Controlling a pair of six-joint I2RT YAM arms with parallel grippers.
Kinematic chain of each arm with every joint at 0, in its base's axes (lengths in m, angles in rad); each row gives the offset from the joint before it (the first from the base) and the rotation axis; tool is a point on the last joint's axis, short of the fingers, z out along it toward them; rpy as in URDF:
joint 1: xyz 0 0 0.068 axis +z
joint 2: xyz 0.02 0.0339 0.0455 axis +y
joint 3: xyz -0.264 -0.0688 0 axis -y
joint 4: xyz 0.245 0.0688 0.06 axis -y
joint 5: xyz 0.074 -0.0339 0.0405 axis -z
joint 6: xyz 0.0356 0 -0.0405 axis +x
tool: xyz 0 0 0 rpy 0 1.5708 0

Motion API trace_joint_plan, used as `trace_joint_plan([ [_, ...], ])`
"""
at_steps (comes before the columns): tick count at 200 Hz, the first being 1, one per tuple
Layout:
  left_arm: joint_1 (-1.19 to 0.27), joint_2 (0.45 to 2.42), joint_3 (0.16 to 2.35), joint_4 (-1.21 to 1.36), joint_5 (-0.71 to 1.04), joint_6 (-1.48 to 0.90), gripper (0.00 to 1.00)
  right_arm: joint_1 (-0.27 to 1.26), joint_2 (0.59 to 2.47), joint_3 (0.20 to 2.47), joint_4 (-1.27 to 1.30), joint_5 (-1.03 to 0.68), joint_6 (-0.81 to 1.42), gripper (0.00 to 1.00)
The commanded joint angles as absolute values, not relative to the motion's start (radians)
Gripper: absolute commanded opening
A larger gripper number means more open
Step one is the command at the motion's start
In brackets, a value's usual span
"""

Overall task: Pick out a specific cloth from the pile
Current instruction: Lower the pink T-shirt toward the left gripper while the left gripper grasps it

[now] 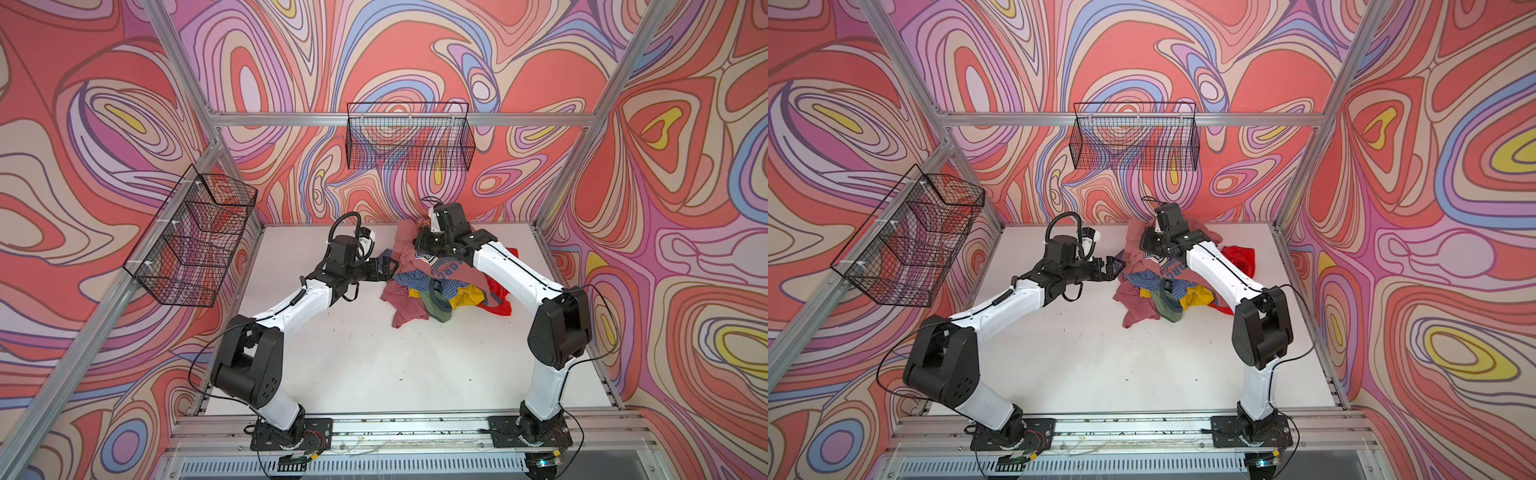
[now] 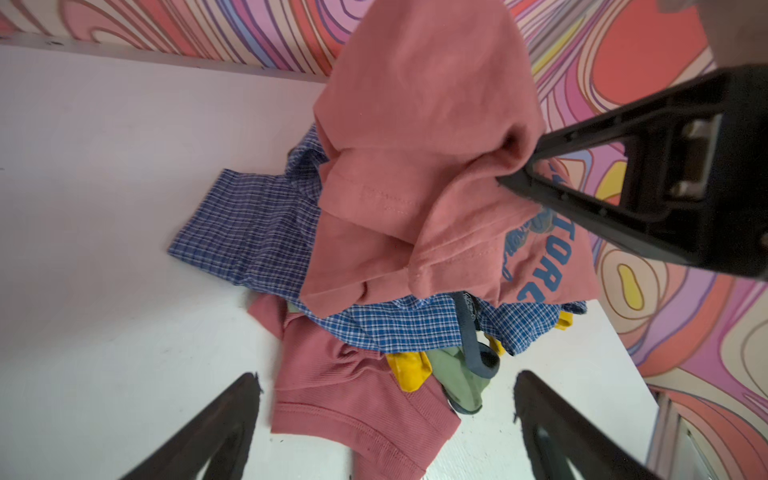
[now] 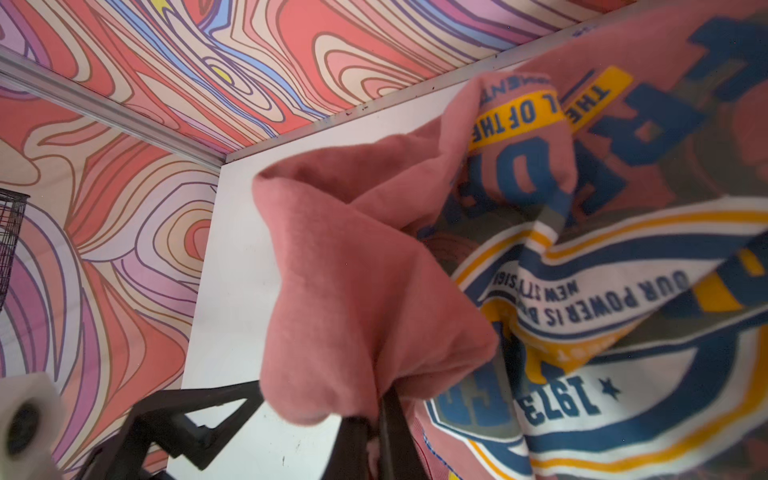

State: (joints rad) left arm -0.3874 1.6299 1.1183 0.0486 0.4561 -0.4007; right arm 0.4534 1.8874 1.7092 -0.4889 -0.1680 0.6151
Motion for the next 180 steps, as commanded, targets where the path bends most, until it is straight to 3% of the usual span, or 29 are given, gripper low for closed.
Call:
trace_joint_plan([
  [1, -0.389, 1.684, 1.155, 0.079, 0.591, -0.392, 0.93, 0.447, 1.840, 1.697, -0.490, -0.144, 0.610, 0.00],
  [45, -0.390, 1.720, 1.196, 0.123, 0.537, -0.364, 0.96, 0.446, 1.845, 1.704, -0.482, -0.215, 0.609, 0.00],
  [131, -0.423, 1.943, 1.489, 0.063, 0.556, -0.279, 0.95, 0.425, 1.822, 1.672, -0.422, -0.288, 0.635, 0.00],
  [141, -0.431, 1.967, 1.523, 0.058, 0.558, -0.273, 0.91, 0.419, 1.821, 1.669, -0.420, -0.287, 0.638, 0.00],
  [158, -0.439, 2.011, 1.590, 0.017, 0.550, -0.279, 0.74, 0.402, 1.810, 1.665, -0.410, -0.286, 0.645, 0.00],
  [168, -0.440, 2.028, 1.623, -0.001, 0.544, -0.296, 0.62, 0.395, 1.803, 1.663, -0.405, -0.289, 0.645, 0.00],
  [180, -0.439, 2.032, 1.636, 0.000, 0.519, -0.326, 0.40, 0.388, 1.794, 1.658, -0.403, -0.293, 0.648, 0.00],
])
